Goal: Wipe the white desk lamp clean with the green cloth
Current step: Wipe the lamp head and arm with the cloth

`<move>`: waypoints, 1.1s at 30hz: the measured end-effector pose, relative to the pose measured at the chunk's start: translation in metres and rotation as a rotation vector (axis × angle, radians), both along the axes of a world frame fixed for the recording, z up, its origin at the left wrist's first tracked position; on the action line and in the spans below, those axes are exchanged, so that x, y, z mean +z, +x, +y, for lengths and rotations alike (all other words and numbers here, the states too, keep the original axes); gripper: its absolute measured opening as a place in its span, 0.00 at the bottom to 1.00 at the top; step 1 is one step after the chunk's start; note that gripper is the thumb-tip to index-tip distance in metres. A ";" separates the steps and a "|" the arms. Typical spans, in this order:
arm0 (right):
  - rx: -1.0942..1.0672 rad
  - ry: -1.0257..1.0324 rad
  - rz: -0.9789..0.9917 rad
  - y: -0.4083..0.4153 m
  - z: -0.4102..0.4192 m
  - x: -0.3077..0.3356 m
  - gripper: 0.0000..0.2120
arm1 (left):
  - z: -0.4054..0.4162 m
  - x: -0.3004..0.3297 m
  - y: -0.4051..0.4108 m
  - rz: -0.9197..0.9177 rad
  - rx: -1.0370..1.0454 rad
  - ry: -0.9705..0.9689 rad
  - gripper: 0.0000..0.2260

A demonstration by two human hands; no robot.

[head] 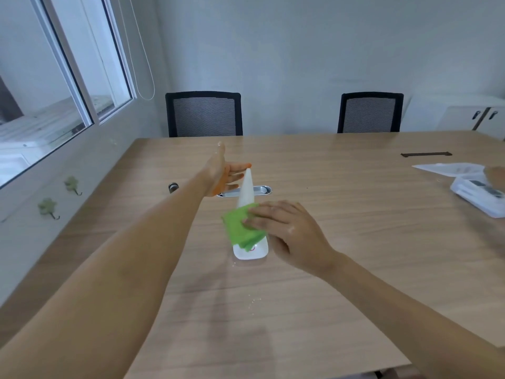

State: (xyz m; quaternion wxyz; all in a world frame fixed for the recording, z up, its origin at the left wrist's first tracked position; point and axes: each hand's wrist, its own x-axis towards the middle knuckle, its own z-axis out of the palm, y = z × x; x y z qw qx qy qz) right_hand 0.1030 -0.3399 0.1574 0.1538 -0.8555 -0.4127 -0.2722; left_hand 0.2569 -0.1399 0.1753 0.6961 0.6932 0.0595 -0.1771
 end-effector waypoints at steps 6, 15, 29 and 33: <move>-0.202 0.055 0.156 0.047 0.016 0.028 0.25 | 0.001 0.001 -0.001 0.031 -0.013 0.006 0.43; -0.048 -0.015 0.028 0.012 0.002 -0.008 0.23 | -0.004 0.002 -0.003 -0.008 -0.003 -0.008 0.44; -0.094 0.051 0.169 0.044 0.020 0.011 0.26 | -0.007 0.008 -0.006 0.048 0.027 -0.129 0.44; -0.002 -0.041 0.008 0.017 0.008 -0.009 0.23 | -0.009 0.008 -0.004 0.013 0.034 -0.102 0.44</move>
